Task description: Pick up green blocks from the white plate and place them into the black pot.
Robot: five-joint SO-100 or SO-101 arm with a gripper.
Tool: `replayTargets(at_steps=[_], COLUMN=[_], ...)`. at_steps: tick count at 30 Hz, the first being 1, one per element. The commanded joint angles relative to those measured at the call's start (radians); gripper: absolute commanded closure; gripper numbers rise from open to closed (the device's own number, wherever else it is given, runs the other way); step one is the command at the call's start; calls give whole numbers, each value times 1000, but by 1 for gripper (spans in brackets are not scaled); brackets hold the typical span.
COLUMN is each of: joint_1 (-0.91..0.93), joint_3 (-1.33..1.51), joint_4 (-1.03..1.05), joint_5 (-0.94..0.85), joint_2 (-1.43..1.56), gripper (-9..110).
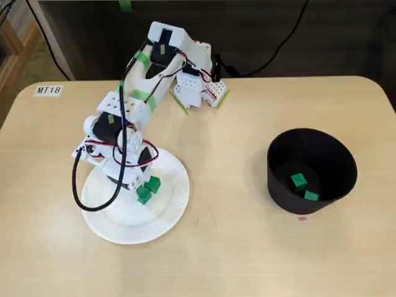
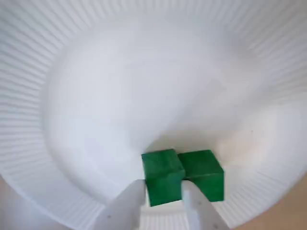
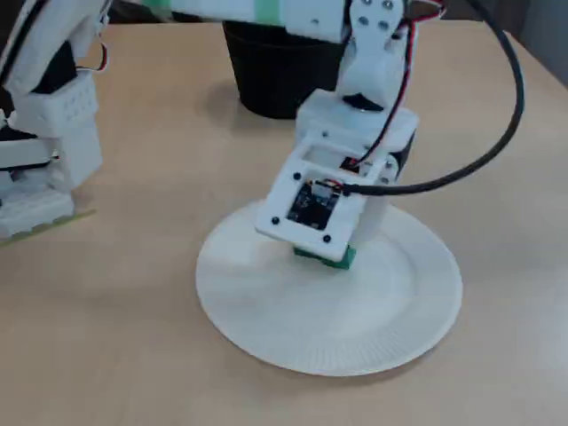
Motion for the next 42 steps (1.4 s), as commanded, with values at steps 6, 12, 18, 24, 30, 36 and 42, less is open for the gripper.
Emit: replayTargets(at_steps=[6, 12, 18, 24, 30, 36, 42], joint_1=[9, 12, 23, 31, 60, 66, 66], joint_3=[-12, 66, 156, 259, 417, 520, 488], joint_4=[2, 6, 8, 9, 11, 9, -2], joint_5=[-6, -38, -83, -107, -138, -183, -316], joint_2=[-32, 89, 227, 353, 468, 471, 383], gripper=[100, 85, 74, 73, 71, 70, 70])
